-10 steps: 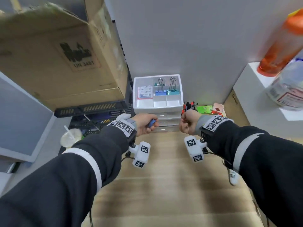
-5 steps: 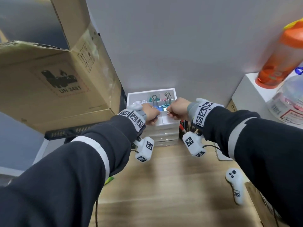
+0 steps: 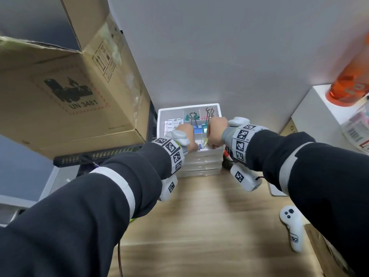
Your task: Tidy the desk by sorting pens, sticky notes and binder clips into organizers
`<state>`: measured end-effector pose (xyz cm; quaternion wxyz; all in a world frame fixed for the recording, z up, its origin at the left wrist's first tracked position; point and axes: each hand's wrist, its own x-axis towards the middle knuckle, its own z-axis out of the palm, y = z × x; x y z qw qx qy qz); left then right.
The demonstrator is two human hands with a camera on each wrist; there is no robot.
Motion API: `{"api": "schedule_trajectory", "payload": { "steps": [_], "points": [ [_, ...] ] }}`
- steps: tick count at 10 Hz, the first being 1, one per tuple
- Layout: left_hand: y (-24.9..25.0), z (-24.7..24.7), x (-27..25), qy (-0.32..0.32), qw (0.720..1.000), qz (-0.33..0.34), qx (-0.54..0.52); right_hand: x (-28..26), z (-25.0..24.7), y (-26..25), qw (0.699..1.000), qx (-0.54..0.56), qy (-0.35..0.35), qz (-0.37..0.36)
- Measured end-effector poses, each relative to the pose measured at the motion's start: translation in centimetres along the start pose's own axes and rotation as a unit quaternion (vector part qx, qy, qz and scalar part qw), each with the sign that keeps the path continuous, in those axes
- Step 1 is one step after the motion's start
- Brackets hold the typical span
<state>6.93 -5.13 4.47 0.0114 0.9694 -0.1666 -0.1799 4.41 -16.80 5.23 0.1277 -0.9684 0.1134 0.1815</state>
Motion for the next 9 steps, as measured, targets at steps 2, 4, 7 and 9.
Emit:
{"api": "schedule_trajectory", "payload": {
  "steps": [2, 4, 7, 9],
  "points": [
    [-0.5, -0.2, 0.0, -0.005, 0.999, 0.040, 0.033, -0.7, -0.2, 0.5, 1.000, 0.029, 0.010, 0.001],
    [-1.3, -0.2, -0.7, 0.007, 0.999, 0.054, 0.003, -1.9, -0.4, 1.0, 0.997, 0.073, 0.028, -0.025],
    [-2.9, -1.3, -3.4, 0.029, 0.997, 0.063, -0.023, -4.0, -0.9, 1.8, 0.984, 0.168, 0.012, -0.054],
    [-3.3, -2.1, -4.6, 0.045, 0.997, 0.043, -0.035, -5.3, -1.2, 2.6, 0.982, 0.179, -0.009, -0.055]
  ]
}}
